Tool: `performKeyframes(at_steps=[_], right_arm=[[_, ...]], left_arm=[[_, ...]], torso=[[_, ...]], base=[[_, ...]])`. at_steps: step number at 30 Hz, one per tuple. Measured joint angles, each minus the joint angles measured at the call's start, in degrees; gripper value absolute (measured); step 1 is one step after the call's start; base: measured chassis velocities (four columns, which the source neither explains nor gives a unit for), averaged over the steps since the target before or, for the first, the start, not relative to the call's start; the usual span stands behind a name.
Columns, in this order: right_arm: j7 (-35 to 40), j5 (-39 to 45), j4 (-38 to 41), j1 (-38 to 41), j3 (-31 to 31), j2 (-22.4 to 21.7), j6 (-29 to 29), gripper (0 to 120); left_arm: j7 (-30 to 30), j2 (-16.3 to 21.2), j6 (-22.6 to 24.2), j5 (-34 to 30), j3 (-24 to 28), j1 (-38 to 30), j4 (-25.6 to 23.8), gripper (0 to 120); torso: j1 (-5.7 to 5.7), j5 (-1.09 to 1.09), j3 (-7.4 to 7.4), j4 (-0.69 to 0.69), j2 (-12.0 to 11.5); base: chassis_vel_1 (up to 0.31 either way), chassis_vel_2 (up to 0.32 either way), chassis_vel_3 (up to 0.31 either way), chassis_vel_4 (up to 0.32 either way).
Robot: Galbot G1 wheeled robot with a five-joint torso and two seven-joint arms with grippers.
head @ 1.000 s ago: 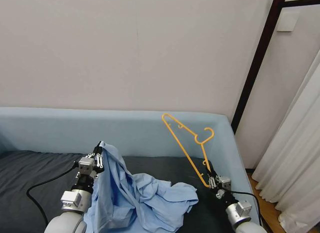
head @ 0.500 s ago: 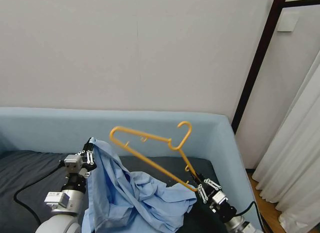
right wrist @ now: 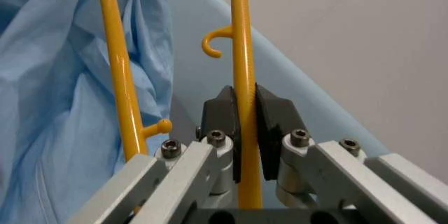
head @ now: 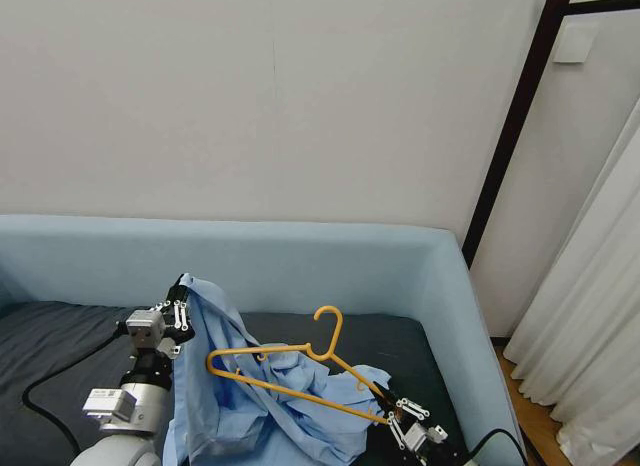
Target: Pick up the clothes from the sofa and hang them on the clothes hanger.
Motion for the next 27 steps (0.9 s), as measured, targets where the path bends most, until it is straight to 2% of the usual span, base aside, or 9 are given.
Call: performKeyframes(at_steps=[4,7,14,21,27], right_arm=[[3.4,-0.3,0.7,-0.2,-1.0,-0.7,-3.3,5],[4.9,0.7,2.0,-1.1,-2.1,0.5,-5.1,5],[11.3,-0.4,3.4,0.9,-7.7,3.3,-14.2,5],[17.2,4.1,4.2,6.3,-11.6,5.0,-16.7,5],[19.7,8.8,5.8,10.9,-13.1,3.7,-20.3,5]], left_arm=[[-0.4,0.0,-0.1,0.3,0.5,0.0,-0.1,0],[-0.4,-1.3,-0.4,1.4,1.7,1.2,-2.1,0],[-1.7,-4.0,-1.7,5.4,5.5,6.5,-6.1,0],[-1.7,-5.4,-2.4,9.2,12.2,10.3,-4.9,0],[-0.8,-4.5,-2.3,10.0,16.2,11.0,-1.8,0]], torso=[[0.0,-0.01,0.0,0.0,0.0],[0.0,0.0,0.01,-0.02,0.0],[0.0,-0.01,0.0,-0.02,0.0],[0.0,-0.01,0.0,0.0,0.0],[0.0,-0.01,0.0,0.0,0.0]], base=[[0.0,0.0,0.0,0.0],[0.0,0.0,0.0,0.0],[0.0,0.0,0.0,0.0],[0.0,0.0,0.0,0.0],[0.0,0.0,0.0,0.0]])
